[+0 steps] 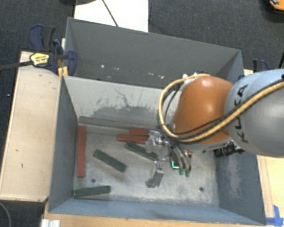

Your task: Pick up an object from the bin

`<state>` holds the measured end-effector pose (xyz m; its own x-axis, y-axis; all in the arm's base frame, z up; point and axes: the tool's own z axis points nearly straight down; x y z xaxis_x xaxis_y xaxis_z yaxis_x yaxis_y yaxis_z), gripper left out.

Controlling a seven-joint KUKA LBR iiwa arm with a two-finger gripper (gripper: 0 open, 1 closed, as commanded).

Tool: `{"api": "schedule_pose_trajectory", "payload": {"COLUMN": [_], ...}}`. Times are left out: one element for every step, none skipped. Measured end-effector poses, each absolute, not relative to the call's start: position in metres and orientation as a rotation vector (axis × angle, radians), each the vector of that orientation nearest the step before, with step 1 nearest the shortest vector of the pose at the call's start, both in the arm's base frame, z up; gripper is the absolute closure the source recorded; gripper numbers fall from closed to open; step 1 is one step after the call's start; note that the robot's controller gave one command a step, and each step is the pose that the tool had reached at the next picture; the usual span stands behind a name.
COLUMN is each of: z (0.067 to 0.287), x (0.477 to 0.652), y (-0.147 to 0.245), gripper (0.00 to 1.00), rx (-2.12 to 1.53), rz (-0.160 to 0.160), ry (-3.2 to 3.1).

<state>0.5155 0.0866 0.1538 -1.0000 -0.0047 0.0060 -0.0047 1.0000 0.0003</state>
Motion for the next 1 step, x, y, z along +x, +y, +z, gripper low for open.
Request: {"api": "schedule_pose_trajectory", "payload": {"z": [0.1576], "x": [0.5174], "y": [0.0863], "gripper": [0.0], "rx": [0.003], "rz": [-0.002], "ry": [-3.143]}}
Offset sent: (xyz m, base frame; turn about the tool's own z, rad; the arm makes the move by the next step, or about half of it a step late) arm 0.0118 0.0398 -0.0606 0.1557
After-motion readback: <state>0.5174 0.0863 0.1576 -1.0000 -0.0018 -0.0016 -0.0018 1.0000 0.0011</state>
